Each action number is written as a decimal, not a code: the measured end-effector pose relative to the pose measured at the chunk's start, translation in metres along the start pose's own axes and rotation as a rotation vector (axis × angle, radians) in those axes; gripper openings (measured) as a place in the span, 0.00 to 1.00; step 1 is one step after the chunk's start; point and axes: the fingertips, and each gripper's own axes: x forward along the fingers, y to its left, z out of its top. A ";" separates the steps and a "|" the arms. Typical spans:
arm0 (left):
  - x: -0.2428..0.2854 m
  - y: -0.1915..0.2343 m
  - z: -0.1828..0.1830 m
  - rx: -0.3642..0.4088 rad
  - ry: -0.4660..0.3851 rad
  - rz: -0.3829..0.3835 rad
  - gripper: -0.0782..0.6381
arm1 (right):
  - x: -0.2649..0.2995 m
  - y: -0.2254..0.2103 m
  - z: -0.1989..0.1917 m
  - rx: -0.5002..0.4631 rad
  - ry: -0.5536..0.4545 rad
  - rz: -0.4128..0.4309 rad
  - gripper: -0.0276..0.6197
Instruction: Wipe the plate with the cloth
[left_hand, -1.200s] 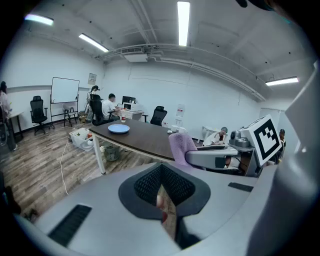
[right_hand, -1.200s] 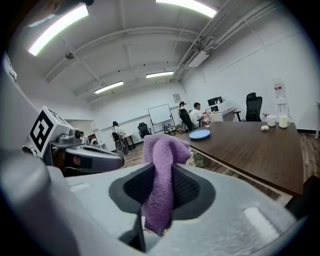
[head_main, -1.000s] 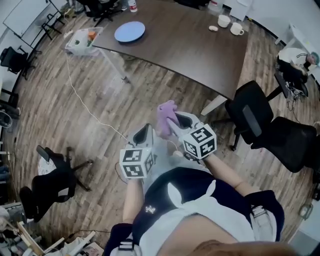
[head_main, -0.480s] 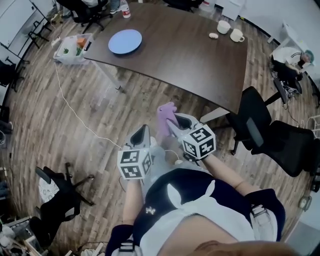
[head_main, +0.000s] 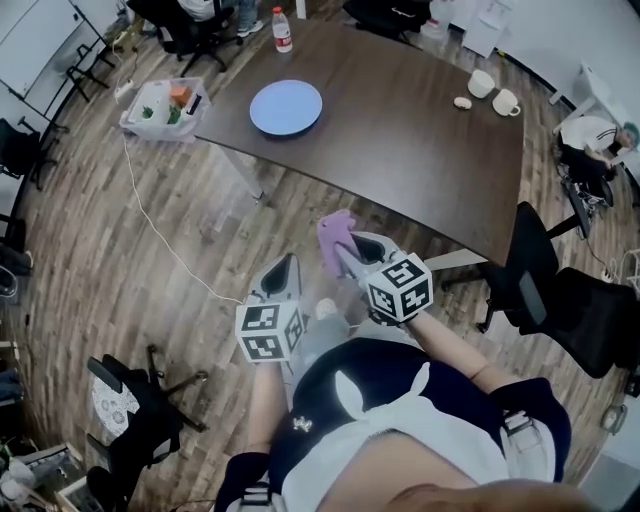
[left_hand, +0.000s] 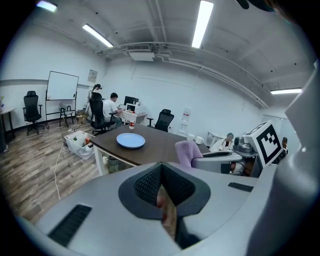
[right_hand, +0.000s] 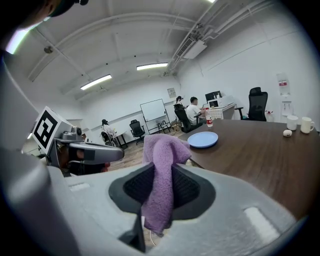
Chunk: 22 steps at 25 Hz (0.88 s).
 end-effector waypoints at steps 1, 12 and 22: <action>0.003 0.012 0.001 -0.008 0.002 0.000 0.11 | 0.009 0.001 0.002 0.002 0.001 -0.003 0.20; 0.072 0.067 0.024 -0.041 0.062 -0.081 0.11 | 0.078 -0.034 0.040 0.079 0.014 -0.045 0.20; 0.165 0.124 0.106 0.006 0.055 -0.079 0.11 | 0.171 -0.106 0.093 0.082 0.035 -0.034 0.20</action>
